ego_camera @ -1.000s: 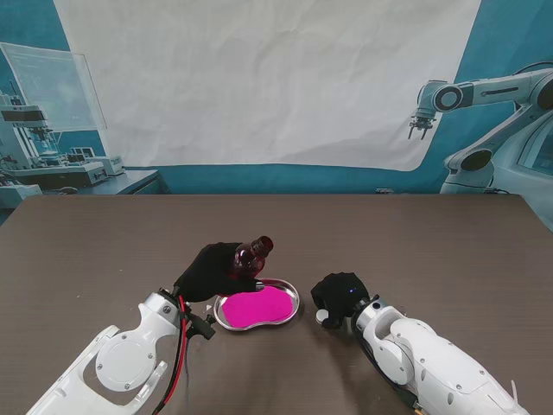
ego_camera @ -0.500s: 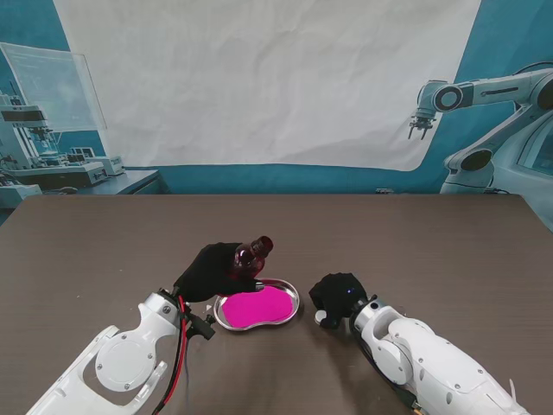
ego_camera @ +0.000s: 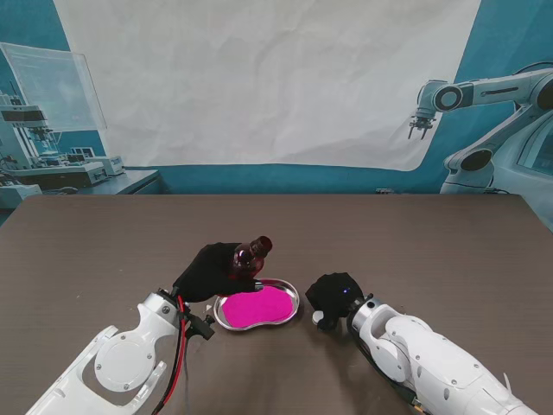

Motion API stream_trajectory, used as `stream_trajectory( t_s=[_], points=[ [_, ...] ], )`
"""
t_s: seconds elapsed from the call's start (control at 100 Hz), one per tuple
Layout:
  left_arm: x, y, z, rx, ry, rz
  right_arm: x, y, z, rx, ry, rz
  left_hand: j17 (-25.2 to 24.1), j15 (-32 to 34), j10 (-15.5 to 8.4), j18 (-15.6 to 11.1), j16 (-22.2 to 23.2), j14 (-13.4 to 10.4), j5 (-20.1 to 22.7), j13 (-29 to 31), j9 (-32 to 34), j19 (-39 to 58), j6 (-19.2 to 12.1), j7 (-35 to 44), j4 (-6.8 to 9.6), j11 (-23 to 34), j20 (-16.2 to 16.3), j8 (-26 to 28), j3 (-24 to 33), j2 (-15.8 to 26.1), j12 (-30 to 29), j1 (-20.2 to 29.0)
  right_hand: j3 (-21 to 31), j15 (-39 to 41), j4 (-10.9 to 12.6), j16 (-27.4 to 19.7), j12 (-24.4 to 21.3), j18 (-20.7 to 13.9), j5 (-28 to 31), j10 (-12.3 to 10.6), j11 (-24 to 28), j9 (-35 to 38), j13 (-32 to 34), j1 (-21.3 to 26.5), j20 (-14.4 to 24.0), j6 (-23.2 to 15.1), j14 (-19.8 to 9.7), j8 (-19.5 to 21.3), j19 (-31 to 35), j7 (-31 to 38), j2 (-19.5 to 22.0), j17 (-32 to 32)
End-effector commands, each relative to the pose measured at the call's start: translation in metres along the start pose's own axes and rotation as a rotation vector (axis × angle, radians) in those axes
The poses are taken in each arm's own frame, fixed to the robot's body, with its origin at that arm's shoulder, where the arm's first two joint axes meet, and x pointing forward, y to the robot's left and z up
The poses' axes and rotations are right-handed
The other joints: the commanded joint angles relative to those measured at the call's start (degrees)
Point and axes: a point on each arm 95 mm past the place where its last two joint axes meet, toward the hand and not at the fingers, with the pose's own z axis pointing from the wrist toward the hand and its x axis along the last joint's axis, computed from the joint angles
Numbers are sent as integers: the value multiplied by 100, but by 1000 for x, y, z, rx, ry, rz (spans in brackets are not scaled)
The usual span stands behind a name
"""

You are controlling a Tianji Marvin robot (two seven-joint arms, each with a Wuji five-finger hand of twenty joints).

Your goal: Collect the cotton balls from the tray into a sample bottle

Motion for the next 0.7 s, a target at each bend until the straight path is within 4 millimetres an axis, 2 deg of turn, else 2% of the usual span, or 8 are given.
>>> stream_trajectory(
  t_s=[0.0,0.19,0.29,0.69],
  points=[
    [1,2,0,-14,3,-6,3,-16,-6,55,9,-2,-37,347,-224,-524,140,109,916,166,327,531,-848,971,105,50,226,111,1980,2671,49,1577,155,512,96,90,-48,97,351,-162,294,464,114,482,79,-275,-143,44,590,793,232,212],
    [0,3,-1,-13,2,-5,3,-17,-6,66,23,-11,-37,351,-215,-524,141,101,915,166,324,531,-852,975,105,49,226,112,1981,2670,47,1576,221,532,142,98,-24,49,364,-236,381,462,118,492,80,-96,-236,198,614,951,417,217],
    [0,3,-1,-13,2,-5,4,-18,-6,75,30,-16,-37,349,-215,-524,140,106,914,164,326,531,-848,977,105,49,226,113,1980,2672,46,1575,274,535,195,98,6,2,343,-307,433,455,122,452,62,-87,-322,438,614,920,564,219],
    [0,3,-2,-12,-1,-3,4,-18,-6,82,46,-16,-37,345,-211,-524,140,115,908,160,322,530,-838,968,104,48,226,109,1977,2671,43,1579,543,554,409,98,171,-158,93,-460,572,442,128,410,2,-297,-457,1094,604,872,968,223]
  ],
)
